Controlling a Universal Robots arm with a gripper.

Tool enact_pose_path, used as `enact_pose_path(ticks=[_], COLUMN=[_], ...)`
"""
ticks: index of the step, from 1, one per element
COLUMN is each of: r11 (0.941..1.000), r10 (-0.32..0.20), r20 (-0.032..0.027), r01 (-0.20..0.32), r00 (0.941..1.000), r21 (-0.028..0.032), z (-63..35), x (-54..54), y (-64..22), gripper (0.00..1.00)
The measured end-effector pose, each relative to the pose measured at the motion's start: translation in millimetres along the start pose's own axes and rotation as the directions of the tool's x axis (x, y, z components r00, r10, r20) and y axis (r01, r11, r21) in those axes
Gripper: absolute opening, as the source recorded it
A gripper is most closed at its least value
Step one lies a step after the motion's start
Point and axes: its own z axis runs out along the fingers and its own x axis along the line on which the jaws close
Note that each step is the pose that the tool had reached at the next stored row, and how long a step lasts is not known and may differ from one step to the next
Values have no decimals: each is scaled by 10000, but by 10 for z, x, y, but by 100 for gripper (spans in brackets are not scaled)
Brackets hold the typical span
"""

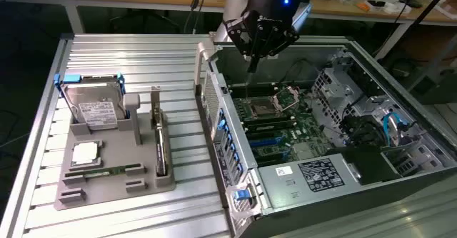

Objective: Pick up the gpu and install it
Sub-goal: 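Reach for the gpu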

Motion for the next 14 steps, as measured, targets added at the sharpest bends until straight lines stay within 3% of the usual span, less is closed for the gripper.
enact_pose_path(ticks=[4, 14], r11=[10000, 10000], r10=[3, 8], r20=[-80, -180], r01=[-3, -8], r00=[10000, 9998], r21=[5, 13], z=[0, 0], x=[0, 0], y=[0, 0], gripper=[11, 11])
